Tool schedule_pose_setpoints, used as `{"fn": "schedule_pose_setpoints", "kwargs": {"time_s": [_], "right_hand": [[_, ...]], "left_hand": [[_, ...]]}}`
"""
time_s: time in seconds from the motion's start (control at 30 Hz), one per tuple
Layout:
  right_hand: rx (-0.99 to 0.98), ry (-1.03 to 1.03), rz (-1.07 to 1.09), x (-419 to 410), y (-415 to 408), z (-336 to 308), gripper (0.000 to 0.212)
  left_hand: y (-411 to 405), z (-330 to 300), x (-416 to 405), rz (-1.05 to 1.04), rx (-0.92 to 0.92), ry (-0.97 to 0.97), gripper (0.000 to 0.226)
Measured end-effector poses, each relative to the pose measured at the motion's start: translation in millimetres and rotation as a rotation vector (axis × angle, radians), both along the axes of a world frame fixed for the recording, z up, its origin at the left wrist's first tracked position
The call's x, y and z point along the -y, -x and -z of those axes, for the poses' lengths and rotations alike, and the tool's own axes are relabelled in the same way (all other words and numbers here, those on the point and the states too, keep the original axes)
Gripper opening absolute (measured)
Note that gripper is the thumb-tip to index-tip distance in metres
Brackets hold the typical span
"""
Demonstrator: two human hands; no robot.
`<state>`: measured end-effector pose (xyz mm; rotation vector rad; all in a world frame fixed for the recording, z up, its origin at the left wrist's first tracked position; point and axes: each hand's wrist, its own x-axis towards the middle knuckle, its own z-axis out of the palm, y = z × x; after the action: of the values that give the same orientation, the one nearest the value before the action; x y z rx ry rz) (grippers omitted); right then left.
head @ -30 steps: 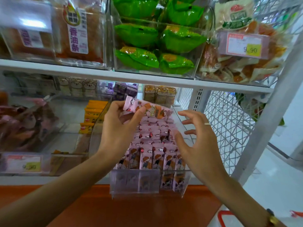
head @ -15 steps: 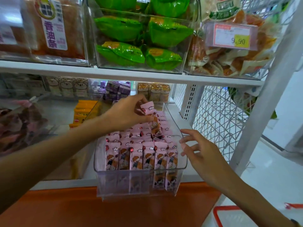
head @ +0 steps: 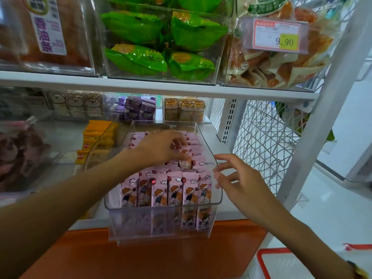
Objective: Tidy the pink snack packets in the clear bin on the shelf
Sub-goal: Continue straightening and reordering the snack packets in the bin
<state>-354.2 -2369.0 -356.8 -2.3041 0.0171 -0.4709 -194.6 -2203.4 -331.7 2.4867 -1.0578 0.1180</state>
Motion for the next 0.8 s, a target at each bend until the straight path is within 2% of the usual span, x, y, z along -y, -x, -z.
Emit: {"fn": "schedule_pose_setpoints", "kwargs": {"time_s": [0.1,0.2,0.27,0.33,0.4,0.5,0.67,0.8], "right_hand": [[0.003,0.027,0.006,0,0,0,0.029],[-0.003,0.040,0.009,0,-1,0,0.030],[-0.007,0.038,0.006,-1,0,0,0.032],[0.013,0.068,0.030,-1,1,-2,0.036],[0.116,0.203,0.094,-2,2,-6,0.039],[0.254,0.451,0.113,-12,-5,-20,0.030],[0.113,0.840,0.024,-33,-31,-25,0.030],[0.049,0.910,0.029,-39,-46,-29,0.018]], "left_hand": [[1,9,-6,0.063,0.096,-0.260,0.041],[4,2,-6,0.102,0.070,-0.353,0.040],[8,-4,-8,0.098,0.067,-0.310,0.039],[15,-9,-10,0.072,0.078,-0.148,0.035],[26,-12,-11,0.107,0.018,-0.067,0.031],[47,-6,-15,0.140,-0.026,-0.075,0.029],[69,14,-29,0.012,0.196,-0.009,0.035],[71,18,-37,-0.030,0.226,0.030,0.032]]}}
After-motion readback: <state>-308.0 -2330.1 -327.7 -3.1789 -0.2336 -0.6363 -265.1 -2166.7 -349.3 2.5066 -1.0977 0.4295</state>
